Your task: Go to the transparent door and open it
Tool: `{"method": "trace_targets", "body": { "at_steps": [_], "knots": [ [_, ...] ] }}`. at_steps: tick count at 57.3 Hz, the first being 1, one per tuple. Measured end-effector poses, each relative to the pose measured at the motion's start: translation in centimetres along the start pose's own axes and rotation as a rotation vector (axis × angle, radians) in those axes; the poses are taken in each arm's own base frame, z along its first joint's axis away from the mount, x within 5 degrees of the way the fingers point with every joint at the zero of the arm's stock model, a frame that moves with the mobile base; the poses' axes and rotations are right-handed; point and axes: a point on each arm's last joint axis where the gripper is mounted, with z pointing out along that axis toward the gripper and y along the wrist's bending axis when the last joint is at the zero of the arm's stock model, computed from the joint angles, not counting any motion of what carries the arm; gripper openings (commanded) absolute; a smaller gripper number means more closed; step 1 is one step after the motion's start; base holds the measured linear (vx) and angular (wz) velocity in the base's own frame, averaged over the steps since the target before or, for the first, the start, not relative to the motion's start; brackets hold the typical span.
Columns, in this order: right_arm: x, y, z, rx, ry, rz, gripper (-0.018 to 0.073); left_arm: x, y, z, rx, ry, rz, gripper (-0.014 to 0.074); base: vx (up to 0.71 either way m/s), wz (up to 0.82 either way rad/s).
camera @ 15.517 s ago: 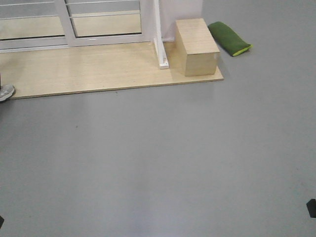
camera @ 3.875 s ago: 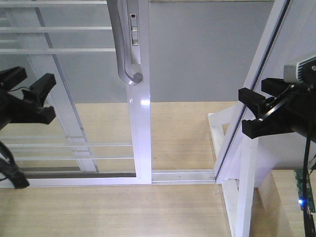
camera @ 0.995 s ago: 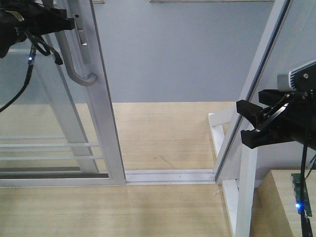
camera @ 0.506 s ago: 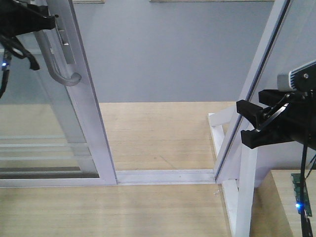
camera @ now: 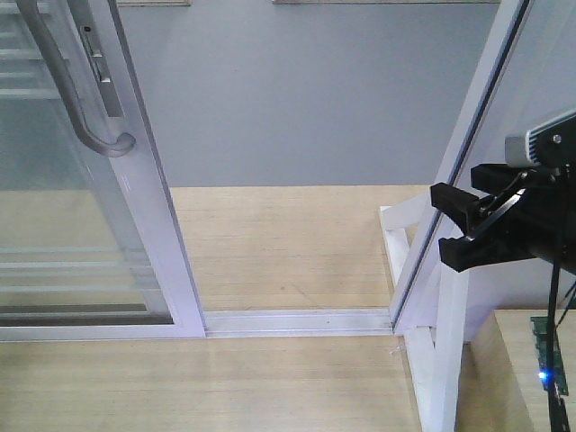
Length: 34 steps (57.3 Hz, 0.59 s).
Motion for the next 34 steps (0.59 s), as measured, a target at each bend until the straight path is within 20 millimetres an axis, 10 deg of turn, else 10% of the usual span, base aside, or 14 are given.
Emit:
{"method": "trace_targets", "body": {
  "at_steps": [18, 34],
  "knots": [
    [0.0, 0.0, 0.0, -0.001, 0.002, 0.000, 0.0379, -1.7, 0.1, -4.4, -0.007, -0.120, 0.000, 0.0414, 0.00, 0.00],
    [0.0, 0.0, 0.0, -0.001, 0.002, 0.000, 0.0379, 1.8, -0.1, -9.1, -0.007, -0.174, -0.040, -0.0008, 0.00, 0.00]
  ]
}}
